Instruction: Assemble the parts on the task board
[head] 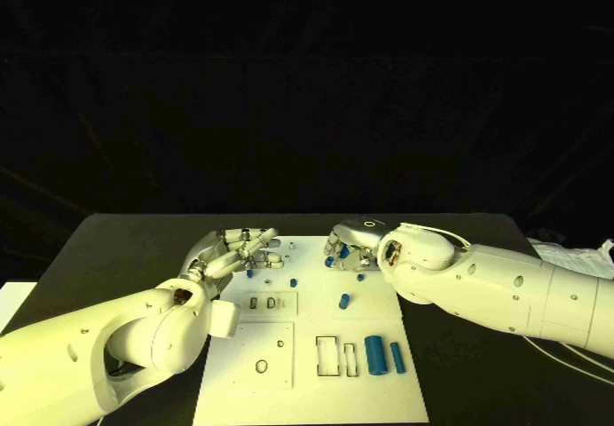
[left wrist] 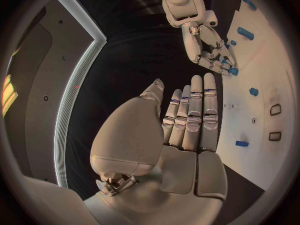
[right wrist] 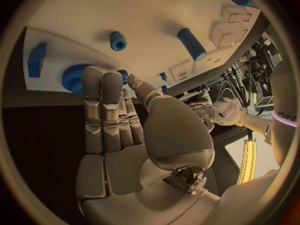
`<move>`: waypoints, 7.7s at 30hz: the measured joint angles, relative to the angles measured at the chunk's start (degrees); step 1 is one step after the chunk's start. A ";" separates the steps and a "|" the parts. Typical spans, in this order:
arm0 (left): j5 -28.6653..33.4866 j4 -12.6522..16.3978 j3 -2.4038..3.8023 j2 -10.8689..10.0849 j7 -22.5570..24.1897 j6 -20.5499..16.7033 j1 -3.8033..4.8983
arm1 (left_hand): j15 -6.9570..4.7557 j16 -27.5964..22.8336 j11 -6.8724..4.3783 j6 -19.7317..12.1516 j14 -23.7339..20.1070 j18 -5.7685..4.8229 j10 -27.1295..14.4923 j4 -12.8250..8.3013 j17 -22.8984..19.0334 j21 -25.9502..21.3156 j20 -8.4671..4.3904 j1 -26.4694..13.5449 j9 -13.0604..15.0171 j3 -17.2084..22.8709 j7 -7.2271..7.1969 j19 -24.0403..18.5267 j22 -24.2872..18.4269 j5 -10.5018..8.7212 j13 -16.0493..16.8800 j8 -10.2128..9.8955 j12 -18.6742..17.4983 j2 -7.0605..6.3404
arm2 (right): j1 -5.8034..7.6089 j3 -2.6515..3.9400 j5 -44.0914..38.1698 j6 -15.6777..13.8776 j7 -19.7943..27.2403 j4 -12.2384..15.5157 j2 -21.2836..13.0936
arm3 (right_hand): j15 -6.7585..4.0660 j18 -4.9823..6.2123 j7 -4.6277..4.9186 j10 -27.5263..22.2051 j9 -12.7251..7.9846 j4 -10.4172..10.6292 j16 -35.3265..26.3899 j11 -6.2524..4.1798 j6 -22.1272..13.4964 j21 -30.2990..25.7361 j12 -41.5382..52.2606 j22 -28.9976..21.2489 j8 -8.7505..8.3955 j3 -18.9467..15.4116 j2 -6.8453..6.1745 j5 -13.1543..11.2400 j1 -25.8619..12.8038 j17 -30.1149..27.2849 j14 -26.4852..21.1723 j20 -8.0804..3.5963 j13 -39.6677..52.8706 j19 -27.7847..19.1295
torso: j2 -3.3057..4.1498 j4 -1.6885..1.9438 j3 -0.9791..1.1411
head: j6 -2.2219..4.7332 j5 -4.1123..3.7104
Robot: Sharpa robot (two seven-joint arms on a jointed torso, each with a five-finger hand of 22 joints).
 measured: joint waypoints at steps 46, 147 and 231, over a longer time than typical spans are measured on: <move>0.05 0.19 0.00 -0.51 -0.46 0.02 0.01 | 0.00 -0.27 0.22 -0.21 0.00 -0.01 -0.23 -0.15 0.33 -0.28 0.00 0.00 0.01 -0.15 0.20 0.00 -0.09 0.00 -0.01 -0.07 -0.18 0.00 | 0.06 0.06 0.50 -9.07 -0.49 -1.19 1.89 | -0.83 -0.91 -1.25 4.53 0.45 5.11 10.85 -1.23 4.93 11.12 0.25 12.69 0.73 4.75 0.17 -3.08 1.10 12.12 0.00 -0.31 0.41 1.37 | 1.28 0.25 -0.03 | 0.04 -0.01; -0.71 -4.18 0.00 -2.16 -0.88 0.73 0.22 | 0.41 -0.72 0.22 -0.41 -0.41 -0.02 -0.23 -0.68 0.95 -0.48 0.20 0.38 0.02 -0.25 0.41 -0.21 -0.27 0.00 0.03 -0.28 -0.67 0.37 | 3.78 1.07 18.03 -7.30 -7.66 5.61 -7.84 | -1.76 -3.13 -0.43 4.80 0.18 13.25 28.38 -2.21 -6.36 24.24 33.01 29.88 0.33 -11.37 -5.83 3.51 3.09 32.83 0.09 -0.79 29.04 5.78 | 1.29 -1.01 0.10 | 1.07 1.24; -2.32 -7.45 1.77 -2.30 -0.22 3.19 0.55 | 1.31 -3.59 1.35 -1.24 -3.58 -0.02 -1.36 -2.19 1.62 -2.28 1.32 0.61 -0.02 -0.47 1.22 -2.57 -1.23 0.00 -0.01 -1.17 -1.83 0.60 | 0.99 0.67 8.62 -12.16 -7.83 1.99 1.18 | -1.34 -4.03 -0.33 15.46 0.21 13.30 43.18 -2.56 -2.31 27.94 76.86 35.96 2.91 -8.34 1.63 -2.40 6.91 43.04 0.10 -0.41 71.26 7.80 | 1.38 -0.96 0.12 | -0.84 1.31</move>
